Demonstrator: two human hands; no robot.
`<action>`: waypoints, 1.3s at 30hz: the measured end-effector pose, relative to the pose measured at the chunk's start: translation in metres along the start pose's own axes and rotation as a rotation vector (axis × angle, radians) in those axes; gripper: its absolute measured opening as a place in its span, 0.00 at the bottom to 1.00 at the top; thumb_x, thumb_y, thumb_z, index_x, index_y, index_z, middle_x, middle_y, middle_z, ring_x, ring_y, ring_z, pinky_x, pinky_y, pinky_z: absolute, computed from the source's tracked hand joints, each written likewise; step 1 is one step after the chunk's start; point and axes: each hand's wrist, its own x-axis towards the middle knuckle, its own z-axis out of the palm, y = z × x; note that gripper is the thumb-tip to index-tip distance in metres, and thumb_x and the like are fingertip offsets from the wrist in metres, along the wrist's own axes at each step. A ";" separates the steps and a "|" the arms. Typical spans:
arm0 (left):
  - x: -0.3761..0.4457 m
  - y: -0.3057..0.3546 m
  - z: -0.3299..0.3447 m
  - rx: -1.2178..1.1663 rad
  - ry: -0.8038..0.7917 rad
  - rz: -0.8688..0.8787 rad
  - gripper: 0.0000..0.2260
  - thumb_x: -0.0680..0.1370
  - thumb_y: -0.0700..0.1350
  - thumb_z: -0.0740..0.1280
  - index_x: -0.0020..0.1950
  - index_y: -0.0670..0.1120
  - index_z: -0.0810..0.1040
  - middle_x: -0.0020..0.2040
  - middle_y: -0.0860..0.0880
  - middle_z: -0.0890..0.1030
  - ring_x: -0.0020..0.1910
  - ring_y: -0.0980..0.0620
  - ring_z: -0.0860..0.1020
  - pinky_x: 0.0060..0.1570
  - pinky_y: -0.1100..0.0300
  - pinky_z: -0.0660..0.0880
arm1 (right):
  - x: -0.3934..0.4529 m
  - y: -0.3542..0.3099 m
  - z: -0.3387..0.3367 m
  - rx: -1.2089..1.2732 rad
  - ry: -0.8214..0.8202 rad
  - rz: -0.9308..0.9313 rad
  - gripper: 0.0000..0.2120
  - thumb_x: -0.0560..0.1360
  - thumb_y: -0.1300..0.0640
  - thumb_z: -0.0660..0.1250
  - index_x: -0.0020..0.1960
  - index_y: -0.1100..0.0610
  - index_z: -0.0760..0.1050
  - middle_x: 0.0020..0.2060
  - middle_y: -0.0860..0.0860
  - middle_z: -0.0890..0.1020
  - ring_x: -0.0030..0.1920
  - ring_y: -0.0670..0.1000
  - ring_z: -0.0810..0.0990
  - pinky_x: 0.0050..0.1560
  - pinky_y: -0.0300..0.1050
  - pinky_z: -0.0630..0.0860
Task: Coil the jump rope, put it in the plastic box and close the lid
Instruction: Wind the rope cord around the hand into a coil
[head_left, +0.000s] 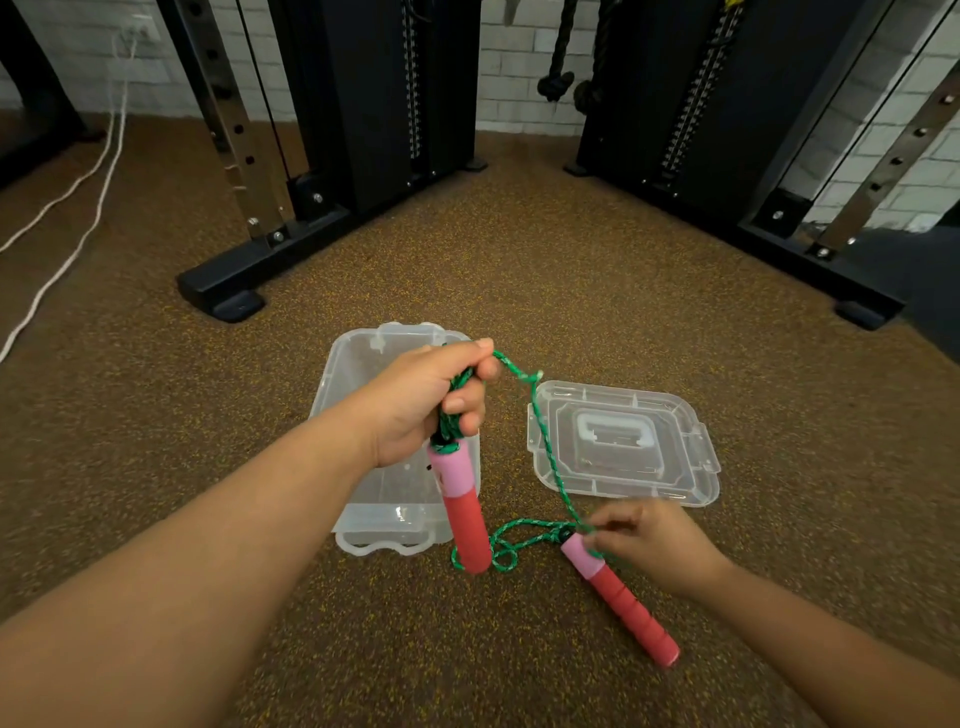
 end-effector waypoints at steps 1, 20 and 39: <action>0.000 -0.001 0.000 0.011 -0.011 -0.007 0.15 0.81 0.49 0.57 0.35 0.47 0.70 0.18 0.54 0.63 0.21 0.53 0.68 0.26 0.64 0.69 | 0.001 0.002 -0.001 -0.096 -0.061 0.027 0.09 0.69 0.50 0.74 0.47 0.39 0.81 0.46 0.41 0.85 0.44 0.38 0.80 0.49 0.40 0.76; -0.001 -0.011 0.008 0.043 -0.140 -0.091 0.15 0.80 0.49 0.57 0.34 0.47 0.70 0.18 0.54 0.63 0.21 0.53 0.68 0.28 0.63 0.69 | 0.023 -0.098 -0.010 0.601 0.134 -0.291 0.09 0.79 0.60 0.60 0.47 0.51 0.78 0.30 0.46 0.77 0.36 0.47 0.76 0.42 0.36 0.73; -0.001 -0.006 0.016 -0.348 -0.132 -0.143 0.26 0.81 0.56 0.49 0.63 0.38 0.74 0.41 0.45 0.85 0.36 0.51 0.83 0.42 0.61 0.77 | 0.001 -0.101 0.002 -0.424 0.241 -0.243 0.26 0.75 0.33 0.45 0.37 0.53 0.69 0.34 0.50 0.81 0.37 0.53 0.79 0.31 0.46 0.66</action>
